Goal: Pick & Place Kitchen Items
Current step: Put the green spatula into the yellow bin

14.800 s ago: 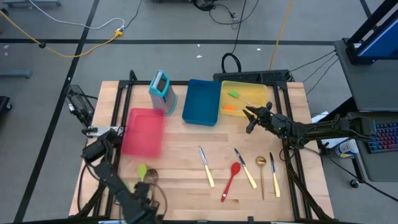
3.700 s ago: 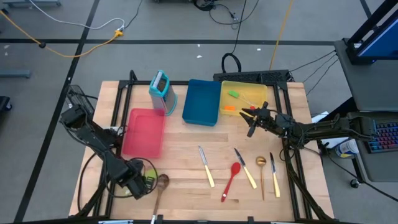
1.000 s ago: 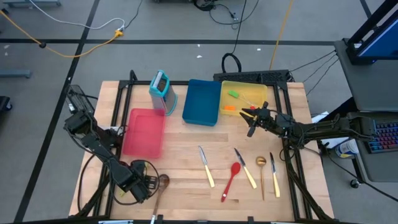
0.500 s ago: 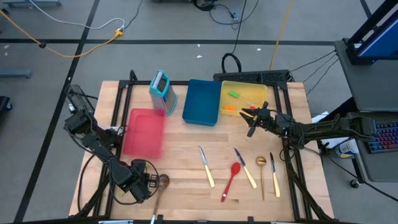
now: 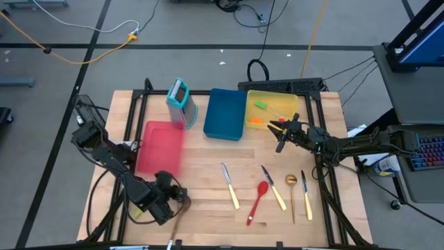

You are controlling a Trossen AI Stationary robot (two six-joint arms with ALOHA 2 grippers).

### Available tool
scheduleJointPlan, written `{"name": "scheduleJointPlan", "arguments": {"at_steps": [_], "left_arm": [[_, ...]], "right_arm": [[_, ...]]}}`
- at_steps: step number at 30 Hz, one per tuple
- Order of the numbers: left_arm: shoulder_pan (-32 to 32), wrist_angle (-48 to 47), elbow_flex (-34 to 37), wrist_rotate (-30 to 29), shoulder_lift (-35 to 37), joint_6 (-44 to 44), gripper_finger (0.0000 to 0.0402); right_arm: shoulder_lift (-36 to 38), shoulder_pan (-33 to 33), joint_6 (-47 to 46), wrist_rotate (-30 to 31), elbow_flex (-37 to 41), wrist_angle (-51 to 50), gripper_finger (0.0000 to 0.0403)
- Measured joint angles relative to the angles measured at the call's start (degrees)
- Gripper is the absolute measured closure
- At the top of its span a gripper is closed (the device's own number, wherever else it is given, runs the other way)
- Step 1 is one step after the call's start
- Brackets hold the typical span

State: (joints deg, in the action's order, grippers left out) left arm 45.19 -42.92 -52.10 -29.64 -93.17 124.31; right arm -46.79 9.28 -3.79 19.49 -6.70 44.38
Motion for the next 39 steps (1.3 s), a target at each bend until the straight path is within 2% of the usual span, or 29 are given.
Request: {"name": "scheduleJointPlan", "arguments": {"at_steps": [3, 9, 16, 19, 24, 29, 34, 37, 39], "left_arm": [[-2.6, -0.3, -1.1, -1.9, 0.1, -4.6, 0.0345], [-8.0, 0.7, -1.5, 0.1, 0.2, -14.1, 0.0382], [-13.4, 4.2, -1.5, 0.6, 0.2, -23.3, 0.0375], [-16.0, 9.2, -1.5, -2.1, 0.2, -28.9, 0.0378], [-22.3, 24.6, -1.5, -7.8, 0.2, -45.0, 0.0382], [-30.0, 48.6, -1.6, -7.7, 0.2, -70.9, 0.0379], [-37.1, 68.2, -1.6, -1.0, 0.3, -94.4, 0.0382], [-40.6, 74.2, -1.6, 6.2, 0.1, -99.9, 0.0378], [-42.2, 76.1, -1.7, 10.8, -0.6, -100.7, 0.0377]], "right_arm": [[0.0, 0.0, 0.0, 0.0, 0.0, 0.0, 0.0303], [0.0, 0.0, 0.0, 0.0, 0.0, 0.0, 0.0303], [0.0, 0.0, 0.0, 0.1, 0.0, 0.0, 0.0303], [0.0, 0.0, 0.0, 0.1, 0.0, 0.4, 0.0303], [0.0, 0.0, 0.0, 0.0, 0.0, 0.4, 0.0303], [-0.5, 0.0, -2.1, -0.8, 0.0, 0.4, 0.0303], [-2.8, 0.0, -4.7, -9.3, 0.0, 3.9, 0.0303], [-5.3, 0.0, -5.6, -14.3, 0.0, 9.0, 0.0303], [-7.9, 0.0, -5.6, -15.2, 0.0, 12.2, 0.0303]]}}
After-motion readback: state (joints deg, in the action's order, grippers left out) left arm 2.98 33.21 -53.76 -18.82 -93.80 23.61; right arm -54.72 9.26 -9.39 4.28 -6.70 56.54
